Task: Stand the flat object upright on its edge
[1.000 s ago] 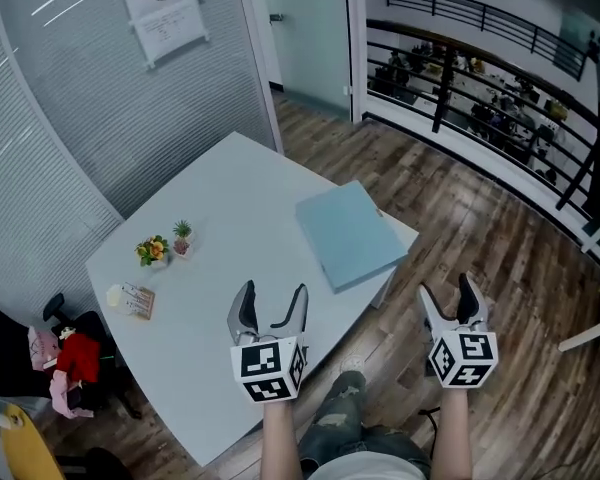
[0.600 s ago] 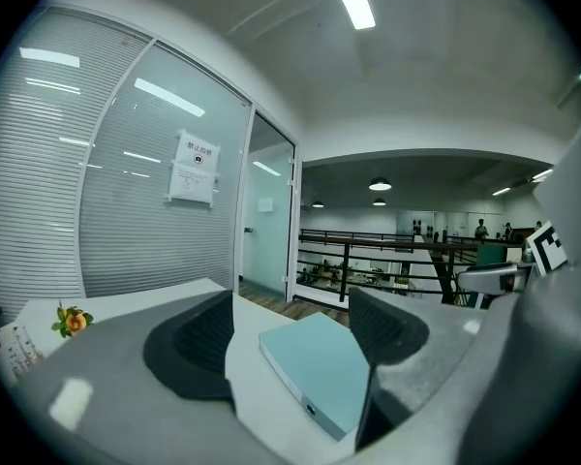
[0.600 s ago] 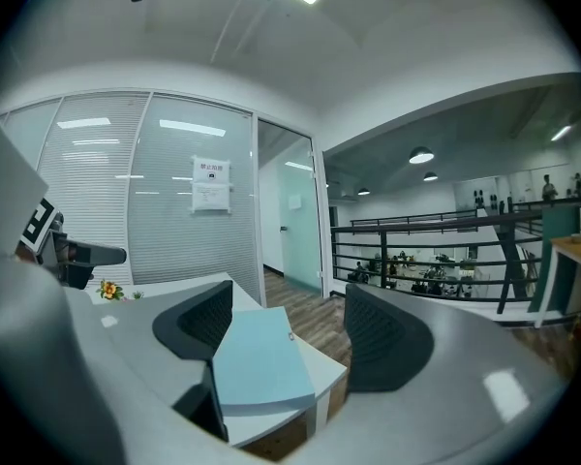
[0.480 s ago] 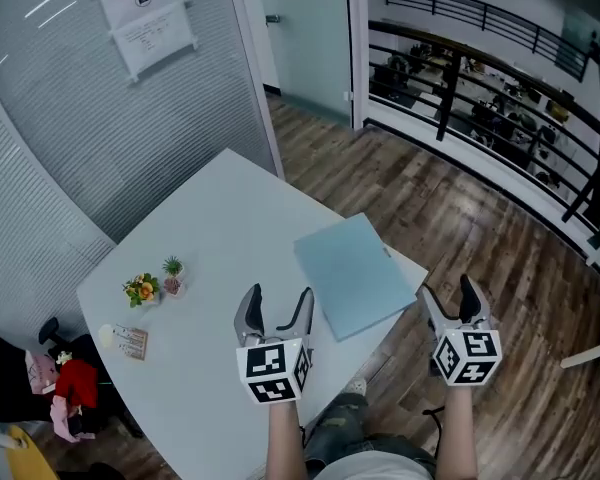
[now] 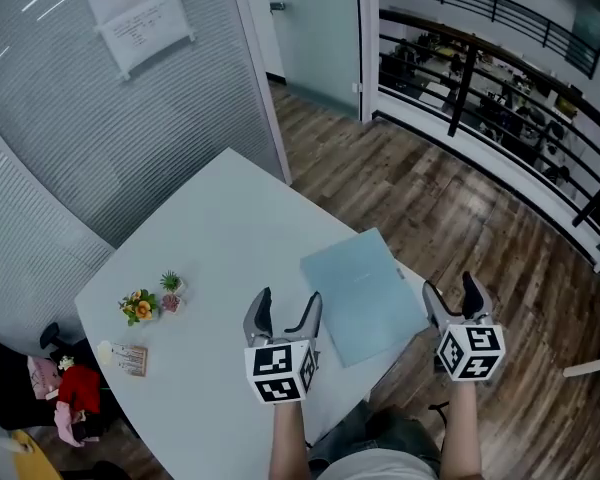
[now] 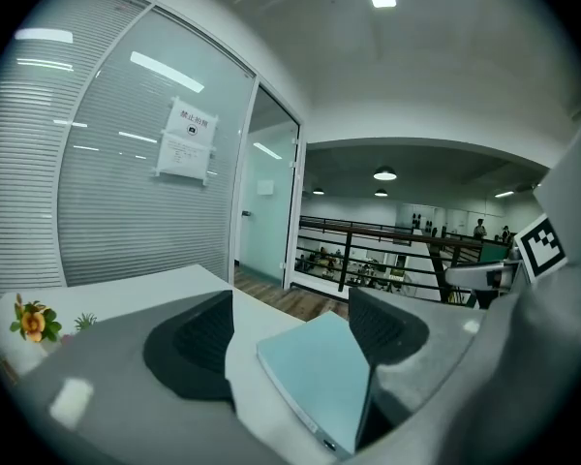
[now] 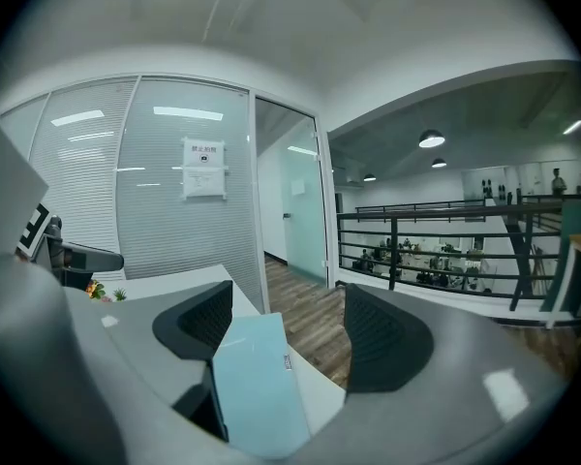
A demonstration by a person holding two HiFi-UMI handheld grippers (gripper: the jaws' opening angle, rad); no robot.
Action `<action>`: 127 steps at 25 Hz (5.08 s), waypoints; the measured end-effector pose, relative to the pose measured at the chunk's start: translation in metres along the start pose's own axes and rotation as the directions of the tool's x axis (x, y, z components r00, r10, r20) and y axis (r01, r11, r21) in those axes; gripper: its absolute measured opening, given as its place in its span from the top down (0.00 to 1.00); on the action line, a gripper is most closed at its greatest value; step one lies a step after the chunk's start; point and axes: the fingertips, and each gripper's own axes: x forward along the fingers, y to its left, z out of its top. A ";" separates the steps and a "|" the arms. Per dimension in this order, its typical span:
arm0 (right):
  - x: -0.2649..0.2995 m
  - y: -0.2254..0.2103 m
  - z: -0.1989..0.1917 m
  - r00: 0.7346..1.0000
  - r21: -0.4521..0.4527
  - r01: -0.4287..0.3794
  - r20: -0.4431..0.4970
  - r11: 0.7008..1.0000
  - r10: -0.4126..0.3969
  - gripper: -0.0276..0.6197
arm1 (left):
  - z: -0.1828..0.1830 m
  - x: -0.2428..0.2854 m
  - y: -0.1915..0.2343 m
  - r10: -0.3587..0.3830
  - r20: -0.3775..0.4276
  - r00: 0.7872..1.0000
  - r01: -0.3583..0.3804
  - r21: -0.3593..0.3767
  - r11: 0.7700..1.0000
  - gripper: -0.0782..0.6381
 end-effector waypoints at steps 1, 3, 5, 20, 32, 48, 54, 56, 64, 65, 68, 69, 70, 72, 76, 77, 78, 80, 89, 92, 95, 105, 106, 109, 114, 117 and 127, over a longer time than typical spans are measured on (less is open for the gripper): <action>0.005 0.000 -0.002 1.000 0.002 -0.004 -0.008 1.000 0.004 0.38 | -0.004 0.002 0.001 0.000 -0.015 1.000 0.000 -0.001 1.000 0.39; 0.014 0.001 -0.007 1.000 0.009 -0.014 -0.026 1.000 0.014 0.38 | -0.011 0.007 0.003 0.000 -0.043 0.999 0.000 -0.004 1.000 0.39; 0.025 0.002 -0.010 0.999 0.015 -0.027 -0.046 1.000 0.028 0.38 | -0.016 0.012 0.006 0.004 -0.060 0.998 -0.005 -0.017 1.000 0.39; 0.110 0.015 -0.048 0.942 -0.005 -0.233 -0.249 0.972 0.225 0.36 | -0.072 0.049 0.008 0.013 -0.206 0.979 -0.062 -0.232 0.971 0.39; 0.161 0.014 -0.106 0.831 0.042 -0.369 -0.433 0.929 0.350 0.34 | -0.145 0.075 -0.017 -0.013 -0.368 0.930 -0.133 -0.369 0.920 0.39; 0.190 0.020 -0.163 0.677 0.179 -0.456 -0.566 0.872 0.470 0.34 | -0.211 0.092 -0.047 -0.115 -0.498 0.860 -0.163 -0.480 0.862 0.34; 0.192 0.023 -0.172 0.625 0.290 -0.455 -0.569 0.842 0.534 0.34 | -0.218 0.094 -0.050 -0.140 -0.486 0.863 -0.161 -0.526 0.835 0.34; 0.192 0.024 -0.175 0.603 0.335 -0.449 -0.570 0.828 0.558 0.33 | -0.219 0.094 -0.051 -0.156 -0.477 0.865 -0.155 -0.549 0.822 0.34; 0.194 0.029 -0.181 0.551 0.458 -0.421 -0.556 0.782 0.622 0.31 | -0.222 0.101 -0.054 -0.235 -0.447 0.863 -0.096 -0.601 0.793 0.34; 0.194 0.029 -0.181 0.551 0.461 -0.423 -0.553 0.780 0.625 0.31 | -0.223 0.101 -0.054 -0.242 -0.444 0.863 -0.094 -0.611 0.786 0.34; 0.194 0.029 -0.182 0.551 0.458 -0.425 -0.553 0.781 0.625 0.31 | -0.225 0.102 -0.055 -0.246 -0.430 0.869 -0.093 -0.630 0.771 0.34; 0.194 0.029 -0.183 0.551 0.457 -0.425 -0.555 0.782 0.624 0.31 | -0.225 0.103 -0.055 -0.245 -0.424 0.872 -0.092 -0.633 0.768 0.34; 0.194 0.029 -0.183 0.548 0.456 -0.424 -0.559 0.782 0.623 0.31 | -0.226 0.103 -0.055 -0.243 -0.419 0.875 -0.091 -0.635 0.768 0.34; 0.194 0.029 -0.185 0.536 0.456 -0.425 -0.570 0.782 0.623 0.31 | -0.227 0.103 -0.056 -0.241 -0.417 0.876 -0.089 -0.633 0.769 0.34; 0.194 0.029 -0.185 0.498 0.459 -0.430 -0.598 0.777 0.628 0.32 | -0.226 0.102 -0.055 -0.236 -0.419 0.877 -0.092 -0.628 0.773 0.35; 0.194 0.029 -0.185 0.490 0.460 -0.431 -0.604 0.776 0.629 0.32 | -0.226 0.101 -0.054 -0.235 -0.416 0.878 -0.091 -0.628 0.772 0.35; 0.193 0.029 -0.185 0.483 0.459 -0.431 -0.609 0.777 0.629 0.33 | -0.226 0.101 -0.054 -0.236 -0.414 0.879 -0.090 -0.630 0.772 0.36; 0.193 0.029 -0.186 0.477 0.455 -0.435 -0.615 0.777 0.627 0.33 | -0.226 0.100 -0.054 -0.239 -0.414 0.878 -0.090 -0.633 0.769 0.36; 0.189 0.042 -0.155 0.511 0.380 -0.522 -0.578 0.764 0.637 0.34 | -0.209 0.095 -0.048 -0.242 -0.411 0.879 -0.058 -0.596 0.801 0.37; 0.185 0.048 -0.136 0.528 0.356 -0.542 -0.560 0.761 0.638 0.35 | -0.193 0.092 -0.044 -0.237 -0.394 0.888 -0.031 -0.566 0.824 0.37; 0.184 0.056 -0.117 0.558 0.351 -0.550 -0.521 0.758 0.646 0.35 | -0.173 0.089 -0.036 -0.218 -0.359 0.907 -0.012 -0.540 0.841 0.37; 0.176 0.094 -0.065 0.582 0.239 -0.656 -0.444 0.716 0.681 0.36 | -0.129 0.072 -0.006 -0.151 -0.329 0.932 0.006 -0.403 0.915 0.37; 0.175 0.099 -0.061 0.580 0.225 -0.666 -0.442 0.711 0.684 0.36 | -0.126 0.070 -0.002 -0.141 -0.330 0.934 0.003 -0.385 0.923 0.37; 0.174 0.111 -0.049 0.577 0.195 -0.691 -0.431 0.696 0.694 0.36 | -0.114 0.066 0.008 -0.112 -0.319 0.941 -0.004 -0.342 0.940 0.37; 0.179 0.123 -0.031 0.585 0.155 -0.716 -0.399 0.680 0.706 0.37 | -0.095 0.066 0.022 -0.060 -0.283 0.957 -0.022 -0.281 0.960 0.38; 0.181 0.131 -0.021 0.588 0.108 -0.735 -0.390 0.669 0.709 0.37 | -0.087 0.067 0.028 -0.033 -0.272 0.962 -0.036 -0.245 0.969 0.38; 0.189 0.144 -0.004 0.595 0.018 -0.765 -0.363 0.644 0.717 0.39 | -0.072 0.072 0.044 0.033 -0.248 0.968 -0.078 -0.173 0.982 0.38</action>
